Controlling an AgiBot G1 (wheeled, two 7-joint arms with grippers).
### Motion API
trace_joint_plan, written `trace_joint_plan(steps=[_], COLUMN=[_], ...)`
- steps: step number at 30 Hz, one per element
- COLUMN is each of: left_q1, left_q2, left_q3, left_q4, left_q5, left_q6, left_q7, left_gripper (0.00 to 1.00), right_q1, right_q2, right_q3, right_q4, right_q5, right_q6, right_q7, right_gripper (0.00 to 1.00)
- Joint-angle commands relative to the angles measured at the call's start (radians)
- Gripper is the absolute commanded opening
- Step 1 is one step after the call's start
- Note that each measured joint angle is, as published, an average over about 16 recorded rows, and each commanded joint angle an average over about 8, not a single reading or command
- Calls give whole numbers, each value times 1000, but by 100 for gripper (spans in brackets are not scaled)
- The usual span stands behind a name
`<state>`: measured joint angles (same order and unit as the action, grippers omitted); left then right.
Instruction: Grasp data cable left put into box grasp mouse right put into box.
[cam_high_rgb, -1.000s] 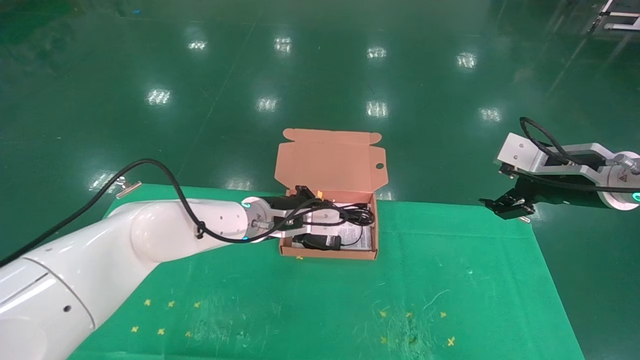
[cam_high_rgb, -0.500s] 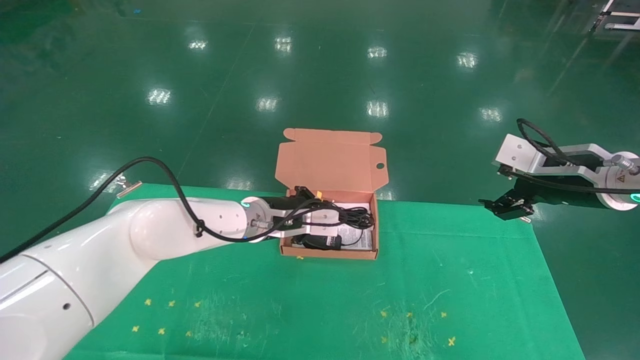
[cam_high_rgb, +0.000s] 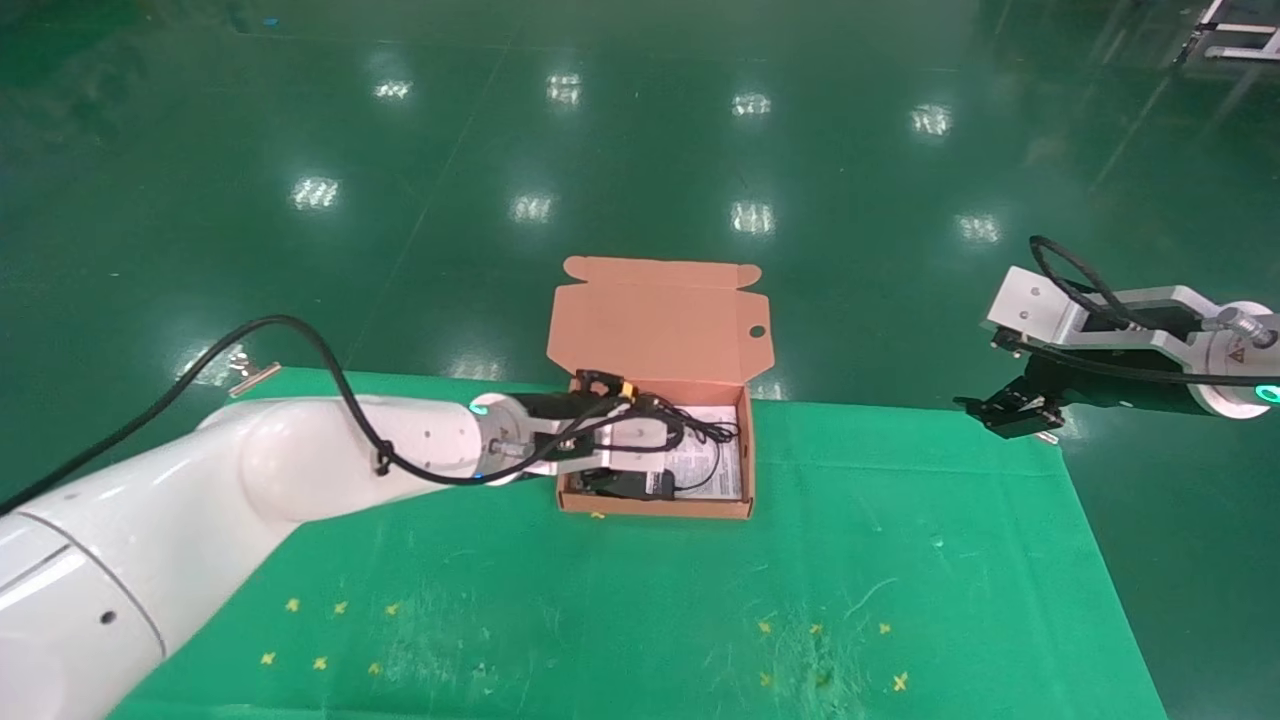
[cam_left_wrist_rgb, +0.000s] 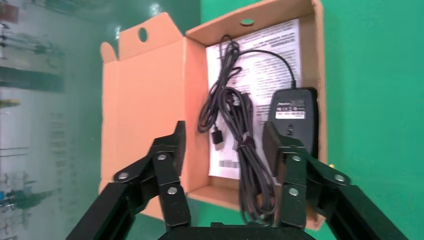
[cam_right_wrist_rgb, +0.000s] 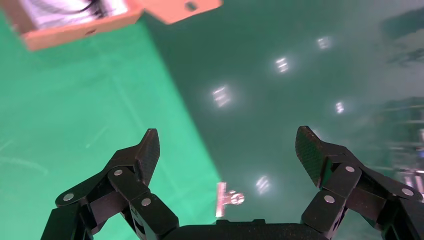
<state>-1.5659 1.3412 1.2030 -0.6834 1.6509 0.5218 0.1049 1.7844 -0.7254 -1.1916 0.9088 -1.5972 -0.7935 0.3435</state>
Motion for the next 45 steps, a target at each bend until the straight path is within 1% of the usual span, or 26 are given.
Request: trace_joint_plan(steps=[1,7,14,18,21,24,43,45], left_q1=[-1,-46,-127,-158,-157,-132,120,139], left_q2=[-8,-33,-66,-76,-91,-120,-367,-386], left_q3=[0,-12,-32,-40,-60,-99,-433,-458], left_q4=[-14,-36,-15,5,4,-20,-255,-272], left_q5=[-4,6,49,68,55,14,-364,-393], left_q6=[-1,-26,-93,-119,-107,-63,357,388], left_q7=[-2,-17,-44,-58,-68,-79,-166,-172], left_gripper=[100,100,100,100,100,100,100,100], right_q1=[1,34,82,94,82,49,-257,-280], right_q2=[0,-3,-12,-15,-13,-8,41,45], right_q3=[1,16,25,27,44,82,416,441], right_q4=[1,-5,-19,-22,-16,1,152,163], right_q5=[0,-4,-26,-34,-18,20,361,386], right_q6=[1,19,31,28,14,-17,-293,-314], right_q7=[0,1,-17,-24,-26,-32,-82,-85], right_gripper=[100,100,100,100,100,100,100,100])
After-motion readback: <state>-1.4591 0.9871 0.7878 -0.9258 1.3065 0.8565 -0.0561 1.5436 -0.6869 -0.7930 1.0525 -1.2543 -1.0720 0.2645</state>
